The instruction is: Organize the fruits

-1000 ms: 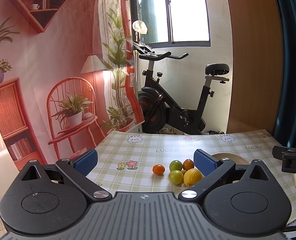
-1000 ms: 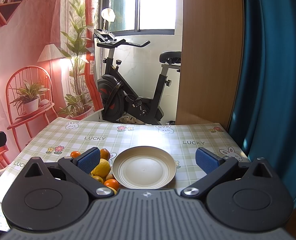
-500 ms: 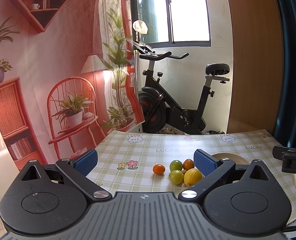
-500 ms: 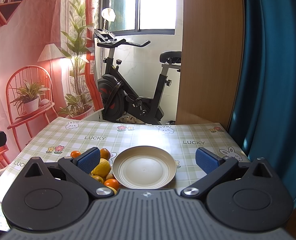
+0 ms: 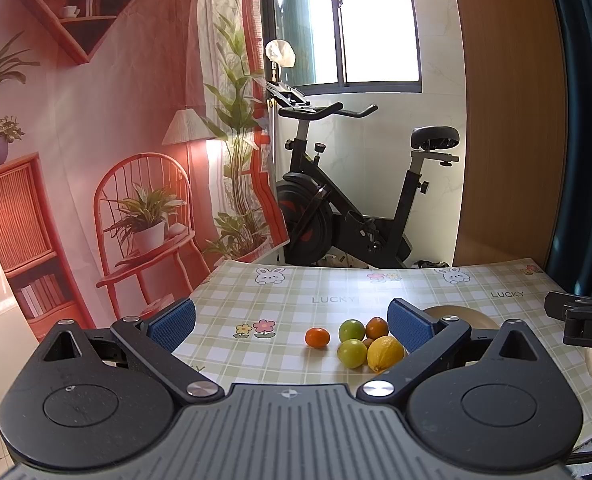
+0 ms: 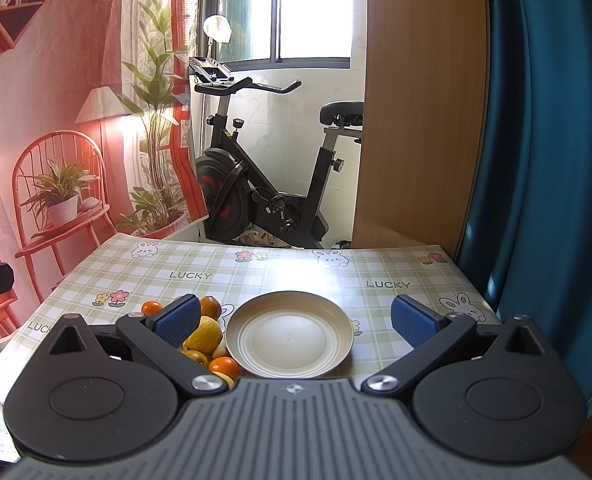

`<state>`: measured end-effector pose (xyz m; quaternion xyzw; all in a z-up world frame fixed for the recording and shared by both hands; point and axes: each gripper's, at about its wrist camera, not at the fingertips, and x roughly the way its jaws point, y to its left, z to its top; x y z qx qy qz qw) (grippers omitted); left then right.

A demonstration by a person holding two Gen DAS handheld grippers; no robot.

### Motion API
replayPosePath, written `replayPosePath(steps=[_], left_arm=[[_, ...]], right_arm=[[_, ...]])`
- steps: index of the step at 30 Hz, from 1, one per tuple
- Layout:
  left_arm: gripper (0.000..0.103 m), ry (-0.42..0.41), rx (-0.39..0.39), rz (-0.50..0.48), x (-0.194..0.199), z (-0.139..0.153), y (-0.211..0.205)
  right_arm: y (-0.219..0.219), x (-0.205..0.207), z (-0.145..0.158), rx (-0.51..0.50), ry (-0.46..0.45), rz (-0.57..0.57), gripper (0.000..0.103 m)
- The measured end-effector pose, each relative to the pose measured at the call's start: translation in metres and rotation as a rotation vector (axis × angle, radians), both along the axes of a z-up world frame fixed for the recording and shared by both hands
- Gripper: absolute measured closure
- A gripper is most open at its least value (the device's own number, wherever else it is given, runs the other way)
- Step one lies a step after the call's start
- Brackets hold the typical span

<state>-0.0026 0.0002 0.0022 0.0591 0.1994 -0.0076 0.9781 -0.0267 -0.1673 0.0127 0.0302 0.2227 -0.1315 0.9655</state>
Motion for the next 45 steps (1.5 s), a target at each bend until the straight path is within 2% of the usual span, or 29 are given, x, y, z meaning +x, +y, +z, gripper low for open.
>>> replayPosePath(steps=[15,20,22,29,31,34,36,38,41,45], left_arm=[[0.000,0.001,-0.011,-0.027,0.006,0.000,0.000],[0.000,-0.070,0.028,-0.017,0.021,0.002,0.000],[0.000,-0.083,0.030,-0.014,0.031,0.002,-0.002],[0.000,-0.100,-0.046,-0.052,0.067,-0.012,0.002],[0.001,-0.066,-0.043,-0.066,0.079,-0.022,0.001],[0.002,-0.006,-0.064,-0.091,0.093,-0.037,0.002],[0.007,0.039,-0.130,-0.149,0.103,-0.049,0.007],[0.007,0.078,-0.178,-0.176,0.111,-0.061,0.010],[0.008,0.126,-0.190,-0.199,0.122,-0.077,0.009],[0.008,0.182,-0.193,-0.240,0.132,-0.099,0.010]], right_arm=[[0.000,0.003,0.002,-0.003,0.010,0.002,0.000],[-0.002,0.009,-0.006,0.002,0.012,0.017,0.000],[-0.005,0.015,-0.008,-0.006,0.006,0.041,0.000],[-0.023,0.047,-0.022,0.044,-0.025,0.180,0.000],[-0.028,0.058,-0.028,0.059,-0.042,0.181,0.000],[-0.030,0.067,-0.043,0.030,-0.082,0.153,0.000],[-0.027,0.074,-0.053,0.006,-0.087,0.153,0.000],[-0.026,0.082,-0.062,0.013,-0.053,0.192,0.000],[-0.023,0.093,-0.073,0.027,-0.013,0.253,0.000],[-0.013,0.108,-0.090,-0.021,0.017,0.296,0.000]])
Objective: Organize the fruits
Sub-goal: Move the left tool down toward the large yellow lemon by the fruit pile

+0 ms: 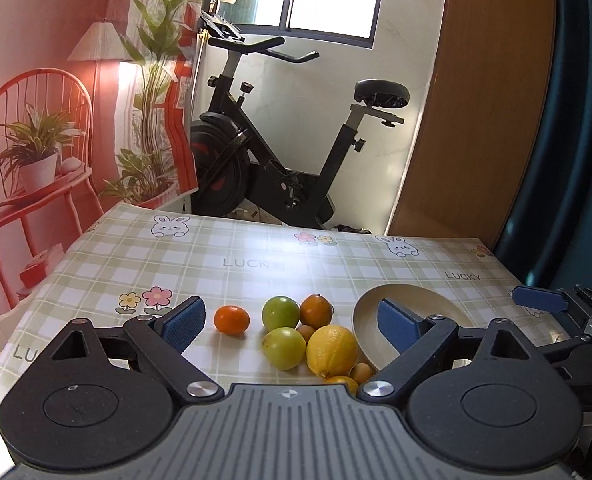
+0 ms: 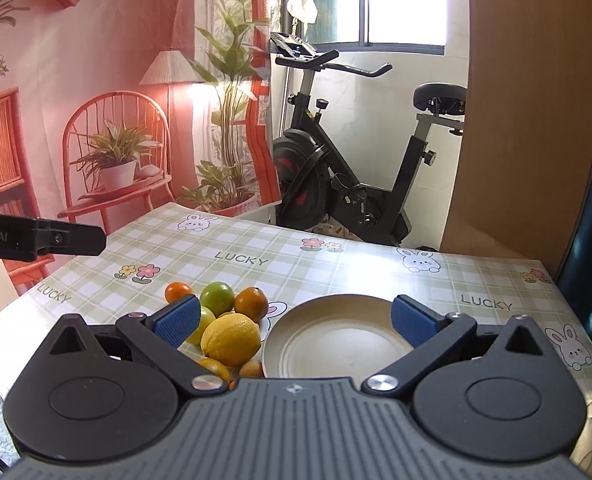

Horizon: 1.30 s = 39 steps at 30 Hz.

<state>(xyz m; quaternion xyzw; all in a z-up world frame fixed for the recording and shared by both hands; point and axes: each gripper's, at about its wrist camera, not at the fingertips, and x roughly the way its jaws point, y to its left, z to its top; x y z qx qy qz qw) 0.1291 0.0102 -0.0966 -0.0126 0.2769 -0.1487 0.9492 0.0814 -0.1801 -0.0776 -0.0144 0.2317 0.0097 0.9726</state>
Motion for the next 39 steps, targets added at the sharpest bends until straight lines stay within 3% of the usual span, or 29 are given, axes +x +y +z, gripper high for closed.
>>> replayPosePath(steps=[3,7,12,21,28,33,39], left_arm=[[0.008,0.005,0.059,0.005,0.005,-0.012,-0.004],[0.009,-0.019,0.107,0.031,0.010,-0.019,-0.004],[0.009,-0.091,0.053,0.097,0.015,-0.013,0.001],[0.010,-0.107,0.021,0.031,0.014,-0.013,-0.006],[0.011,-0.043,0.066,-0.025,0.006,-0.027,-0.021],[0.011,0.059,0.006,-0.028,0.006,-0.036,-0.015],[0.011,0.029,0.037,0.005,0.003,-0.034,-0.015]], right_arm=[[0.007,0.011,-0.013,-0.039,0.021,0.025,0.000],[0.007,0.022,-0.032,-0.032,0.093,0.050,0.009],[0.000,0.030,-0.049,-0.033,0.159,0.008,0.012],[-0.013,0.027,-0.058,0.056,0.232,-0.032,0.012],[-0.008,0.025,-0.065,0.074,0.277,0.021,0.013],[-0.005,0.020,-0.068,0.079,0.274,0.033,0.017],[-0.004,0.018,-0.067,0.102,0.286,0.014,0.020]])
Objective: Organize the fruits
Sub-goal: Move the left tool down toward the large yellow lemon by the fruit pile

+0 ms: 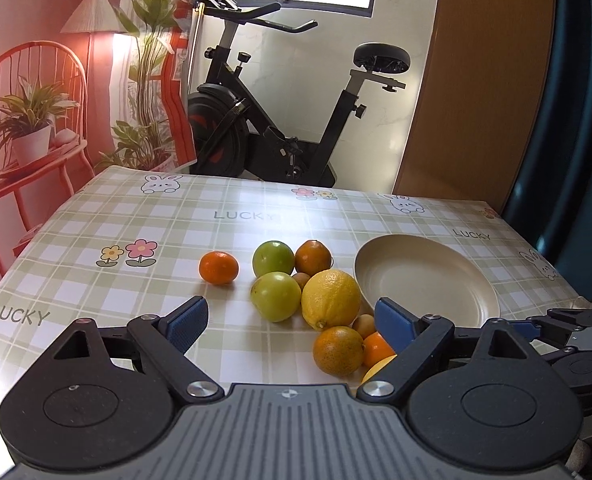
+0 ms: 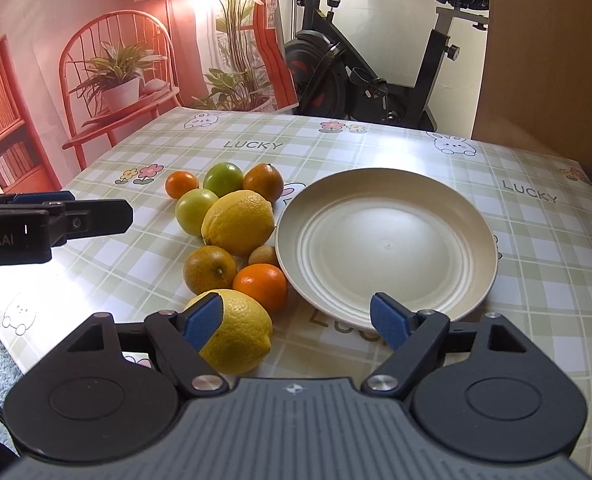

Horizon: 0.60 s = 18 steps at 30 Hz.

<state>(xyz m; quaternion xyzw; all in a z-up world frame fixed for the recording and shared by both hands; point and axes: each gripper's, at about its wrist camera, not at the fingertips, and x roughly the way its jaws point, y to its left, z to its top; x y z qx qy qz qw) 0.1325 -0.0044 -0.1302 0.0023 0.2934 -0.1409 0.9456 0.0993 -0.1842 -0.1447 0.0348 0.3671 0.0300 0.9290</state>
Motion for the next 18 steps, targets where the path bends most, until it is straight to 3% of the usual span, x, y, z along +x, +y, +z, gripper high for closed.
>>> replayPosePath(steps=[4,7,14,18], left_arm=[[0.008,0.047,0.124,0.083,0.005,-0.003,-0.011],[0.008,0.083,0.101,0.095,0.008,-0.004,-0.007],[0.009,0.056,0.078,0.074,0.002,-0.001,-0.003],[0.008,0.057,0.102,0.057,-0.002,-0.006,-0.012]], right_arm=[[0.004,-0.003,0.002,-0.031,-0.010,-0.004,0.020],[0.007,-0.004,0.004,-0.055,-0.016,0.008,0.020],[0.013,-0.007,0.004,-0.074,-0.005,0.044,0.019],[0.012,-0.007,0.003,-0.072,-0.003,0.026,0.019]])
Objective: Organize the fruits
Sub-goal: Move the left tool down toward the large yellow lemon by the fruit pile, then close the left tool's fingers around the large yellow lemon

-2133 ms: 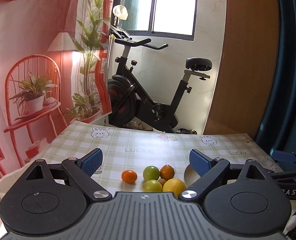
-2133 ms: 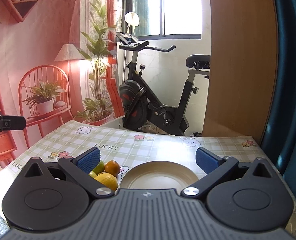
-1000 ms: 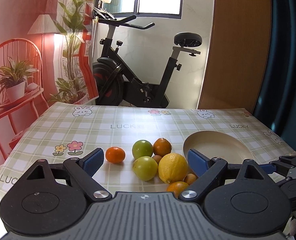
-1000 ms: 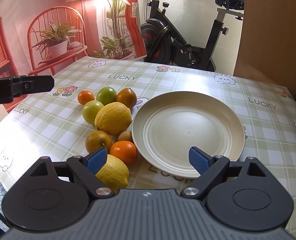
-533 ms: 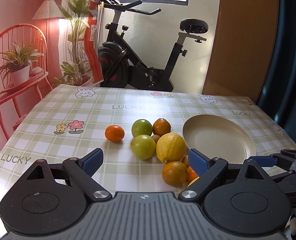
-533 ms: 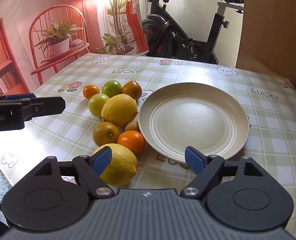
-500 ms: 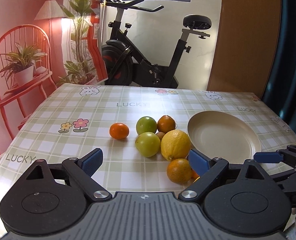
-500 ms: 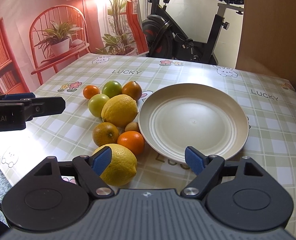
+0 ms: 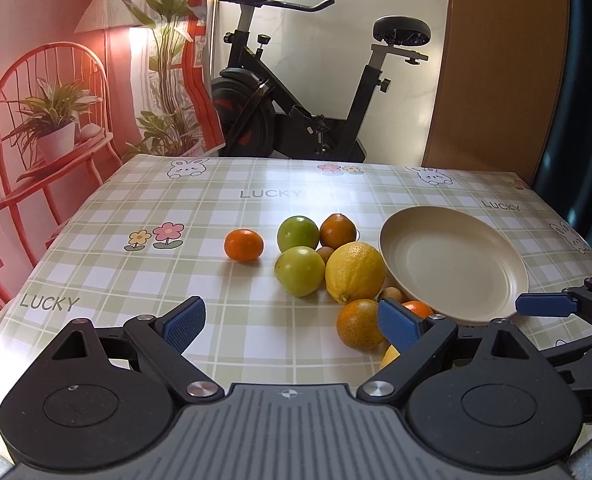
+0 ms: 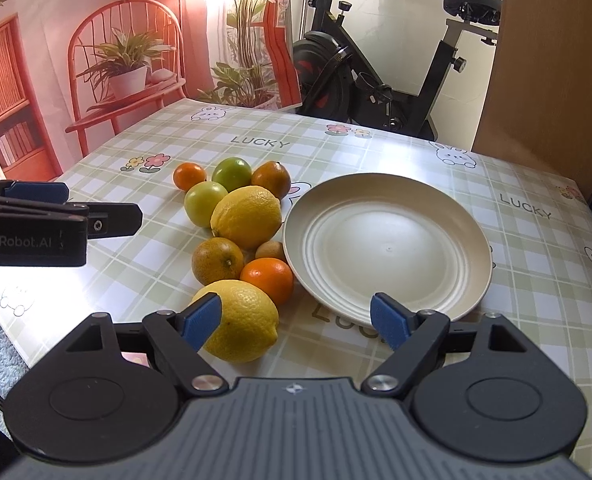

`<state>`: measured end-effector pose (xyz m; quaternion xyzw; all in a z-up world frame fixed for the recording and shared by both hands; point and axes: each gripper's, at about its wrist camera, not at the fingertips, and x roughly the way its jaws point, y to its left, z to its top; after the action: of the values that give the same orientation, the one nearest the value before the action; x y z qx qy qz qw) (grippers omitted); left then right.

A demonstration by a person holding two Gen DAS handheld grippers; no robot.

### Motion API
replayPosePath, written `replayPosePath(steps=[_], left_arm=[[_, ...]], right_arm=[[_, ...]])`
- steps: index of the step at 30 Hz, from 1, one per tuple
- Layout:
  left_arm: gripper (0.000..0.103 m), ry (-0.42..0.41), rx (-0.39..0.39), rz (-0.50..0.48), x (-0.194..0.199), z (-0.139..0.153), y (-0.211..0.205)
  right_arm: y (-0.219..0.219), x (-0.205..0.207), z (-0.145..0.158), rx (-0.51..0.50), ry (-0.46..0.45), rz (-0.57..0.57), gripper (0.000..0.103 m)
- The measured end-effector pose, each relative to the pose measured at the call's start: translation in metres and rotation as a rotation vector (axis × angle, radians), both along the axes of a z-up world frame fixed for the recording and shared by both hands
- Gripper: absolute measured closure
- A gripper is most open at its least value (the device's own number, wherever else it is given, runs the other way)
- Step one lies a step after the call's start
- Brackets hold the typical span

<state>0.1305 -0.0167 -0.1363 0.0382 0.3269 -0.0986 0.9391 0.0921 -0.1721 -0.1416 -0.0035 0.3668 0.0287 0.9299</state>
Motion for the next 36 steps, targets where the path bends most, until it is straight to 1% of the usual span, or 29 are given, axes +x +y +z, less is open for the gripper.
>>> replayPosePath(steps=[2,5,8,10,12,14,16,17,19,21,25,30,33,36], left_arm=[[0.008,0.009,0.004,-0.012,0.000,-0.002,-0.002],[0.009,0.017,-0.040,-0.047,-0.001,-0.002,0.002],[0.018,0.008,-0.064,-0.063,-0.003,-0.002,0.005],[0.027,0.027,-0.064,-0.074,-0.001,-0.005,0.003],[0.031,0.053,-0.088,-0.113,0.001,-0.009,0.001],[0.031,0.093,-0.142,-0.189,0.003,-0.014,-0.003],[0.031,0.120,-0.156,-0.246,0.005,-0.020,-0.010],[0.031,0.133,-0.161,-0.266,0.006,-0.022,-0.013],[0.031,0.162,-0.172,-0.290,0.011,-0.027,-0.017],[0.031,0.196,-0.188,-0.291,0.017,-0.033,-0.019],[0.031,0.240,-0.230,-0.290,0.025,-0.043,-0.019],[0.036,0.256,-0.244,-0.294,0.031,-0.050,-0.021],[0.035,0.277,-0.270,-0.287,0.034,-0.051,-0.018],[0.035,0.276,-0.281,-0.284,0.034,-0.052,-0.018]], right_arm=[[-0.001,0.000,-0.001,0.003,0.006,-0.001,0.019],[-0.001,-0.001,-0.004,0.009,0.012,0.028,0.020],[0.003,-0.003,-0.006,0.020,0.017,0.076,0.025],[0.006,-0.002,-0.008,0.028,0.031,0.106,0.030],[0.011,-0.001,-0.012,0.031,0.045,0.139,0.031],[0.014,0.000,-0.014,0.034,0.047,0.159,0.031],[0.015,0.001,-0.016,0.041,0.042,0.170,0.032],[0.014,0.001,-0.017,0.049,0.037,0.177,0.033],[0.012,0.002,-0.019,0.063,0.032,0.191,0.038],[0.008,0.003,-0.023,0.083,0.041,0.191,0.040],[0.001,0.007,-0.029,0.127,0.061,0.181,0.040],[0.000,0.009,-0.033,0.155,0.069,0.187,0.040],[0.001,0.010,-0.034,0.158,0.073,0.196,0.043],[0.002,0.013,-0.035,0.159,0.077,0.197,0.044]])
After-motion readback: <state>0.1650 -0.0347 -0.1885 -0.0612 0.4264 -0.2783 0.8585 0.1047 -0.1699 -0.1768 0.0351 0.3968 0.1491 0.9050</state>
